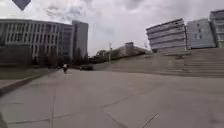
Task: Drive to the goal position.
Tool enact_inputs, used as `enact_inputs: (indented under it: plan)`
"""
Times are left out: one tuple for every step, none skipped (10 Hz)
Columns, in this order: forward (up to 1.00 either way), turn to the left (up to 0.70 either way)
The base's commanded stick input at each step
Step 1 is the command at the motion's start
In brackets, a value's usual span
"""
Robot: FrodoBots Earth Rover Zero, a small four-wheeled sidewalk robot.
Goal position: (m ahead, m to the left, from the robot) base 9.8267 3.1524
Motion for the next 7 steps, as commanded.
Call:
enact_inputs:
  plan:
    - [0.7,0.02]
    - [0.7,0.02]
    - [0.7,0.11]
    - [0.7,0.19]
    - [0.7,0.21]
    - [0.7,0.17]
    - [0.7,0.02]
